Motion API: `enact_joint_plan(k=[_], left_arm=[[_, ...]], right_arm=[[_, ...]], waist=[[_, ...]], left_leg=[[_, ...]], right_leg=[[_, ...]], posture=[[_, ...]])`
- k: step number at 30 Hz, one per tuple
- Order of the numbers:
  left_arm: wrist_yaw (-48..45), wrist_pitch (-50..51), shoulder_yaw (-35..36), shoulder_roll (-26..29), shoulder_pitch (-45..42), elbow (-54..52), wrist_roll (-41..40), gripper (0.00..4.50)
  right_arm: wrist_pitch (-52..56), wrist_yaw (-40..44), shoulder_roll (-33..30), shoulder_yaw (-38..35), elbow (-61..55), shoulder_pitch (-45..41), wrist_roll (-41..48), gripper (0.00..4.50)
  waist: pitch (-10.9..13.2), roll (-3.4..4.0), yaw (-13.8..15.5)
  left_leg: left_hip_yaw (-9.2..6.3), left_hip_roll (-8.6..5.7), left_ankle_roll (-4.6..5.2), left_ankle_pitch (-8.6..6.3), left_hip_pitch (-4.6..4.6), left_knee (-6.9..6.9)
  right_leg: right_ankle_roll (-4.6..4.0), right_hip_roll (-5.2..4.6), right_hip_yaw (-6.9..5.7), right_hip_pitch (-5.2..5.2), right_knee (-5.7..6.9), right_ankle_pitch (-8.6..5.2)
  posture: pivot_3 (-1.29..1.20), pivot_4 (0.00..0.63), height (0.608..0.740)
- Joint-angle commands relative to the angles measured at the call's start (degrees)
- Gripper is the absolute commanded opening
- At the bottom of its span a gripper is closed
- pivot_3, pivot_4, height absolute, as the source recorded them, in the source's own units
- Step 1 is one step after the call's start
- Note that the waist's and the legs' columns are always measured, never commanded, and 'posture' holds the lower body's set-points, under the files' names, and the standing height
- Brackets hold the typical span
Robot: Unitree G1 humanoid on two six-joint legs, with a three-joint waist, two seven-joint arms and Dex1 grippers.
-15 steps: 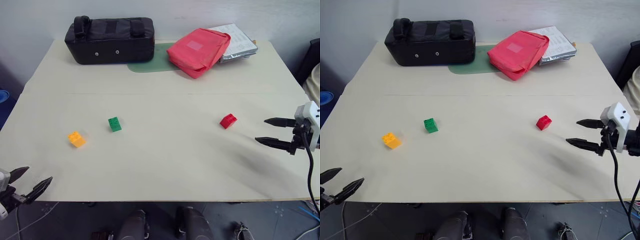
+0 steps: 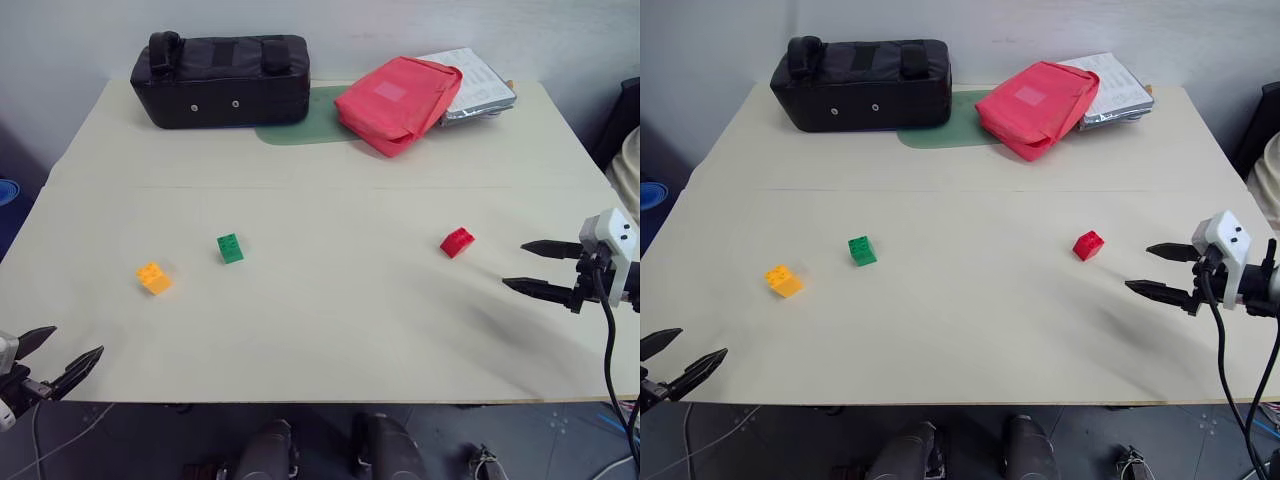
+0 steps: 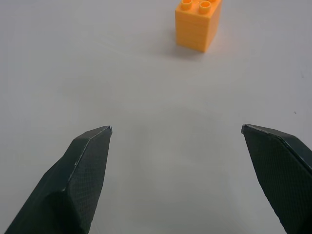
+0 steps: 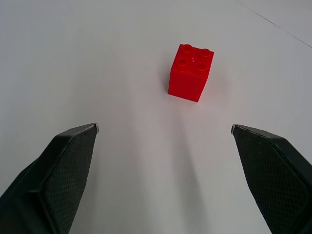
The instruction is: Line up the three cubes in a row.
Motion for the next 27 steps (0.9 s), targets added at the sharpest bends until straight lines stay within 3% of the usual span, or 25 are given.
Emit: enact_joint_plan(k=[1,7,11,15,19,21,27], left_arm=[[0.7,-0.7,1.4,-0.3,0.0,0.1,-0.1,4.48],[1.2,-0.2,0.9,-0.2,-0.4,-0.1,-0.2,4.48],[2.5,3.9,0.2,1.1,-1.4,-0.3,-0.7,4.48],[1.9,11.2,-0.4,3.5,-5.1,-5.8,-6.0,4.48],[-2.3,18.3,-4.6,7.6,-10.1,-14.0,-14.5,4.48],[-3.5,20.0,-11.3,9.7,-15.5,-16.9,-16.3,4.48],[-6.9,23.5,-25.8,12.6,-33.1,-19.6,-19.7,4.48]], right_arm=[[-0.5,-0.2,-1.0,-2.3,-1.4,0.2,0.9,4.5],[-0.4,-1.3,-0.9,-2.8,-1.4,0.6,0.9,4.5],[1.3,-6.9,0.4,-3.4,-3.4,2.1,0.0,4.5],[6.1,-12.3,3.2,-4.9,-11.1,4.0,2.7,4.5],[10.4,-21.5,8.7,-3.5,-19.4,3.9,2.0,4.5],[12.3,-25.0,12.0,-2.6,-20.5,1.9,2.4,4.5],[11.7,-31.3,16.7,0.0,-14.9,-3.7,-1.0,4.5]], waist=[[0.0,0.0,0.0],[0.0,0.0,0.0],[0.0,0.0,0.0],[0.0,-0.04,0.2],[0.0,-0.03,0.2],[-0.1,0.03,0.1],[-0.1,0.05,0.0]], left_leg=[[0.0,0.0,0.0,0.0,0.0,0.0],[0.0,0.0,0.0,0.0,0.0,0.0],[0.0,0.0,0.0,0.02,0.0,0.01],[-0.05,0.0,-0.07,0.07,0.0,0.01],[-0.1,-0.03,-0.26,0.08,0.01,0.1],[-0.08,-0.06,-0.3,0.1,0.05,0.08],[-0.04,-0.06,-0.15,0.36,0.02,0.04]], right_leg=[[0.0,0.0,0.0,0.0,0.0,0.0],[0.0,0.0,0.0,0.0,0.01,0.0],[0.0,0.0,0.0,0.0,0.04,0.0],[0.0,0.01,-0.02,0.01,0.09,0.0],[-0.01,-0.05,-0.01,0.02,0.28,0.01],[-0.03,-0.06,0.03,0.02,0.31,0.03],[-0.04,0.09,0.03,-0.07,0.52,0.03]], posture=[[0.0,0.15,0.74],[0.0,0.15,0.74],[0.0,0.15,0.74],[0.0,0.15,0.74],[0.0,0.15,0.74],[0.0,0.15,0.74],[0.0,0.15,0.74]])
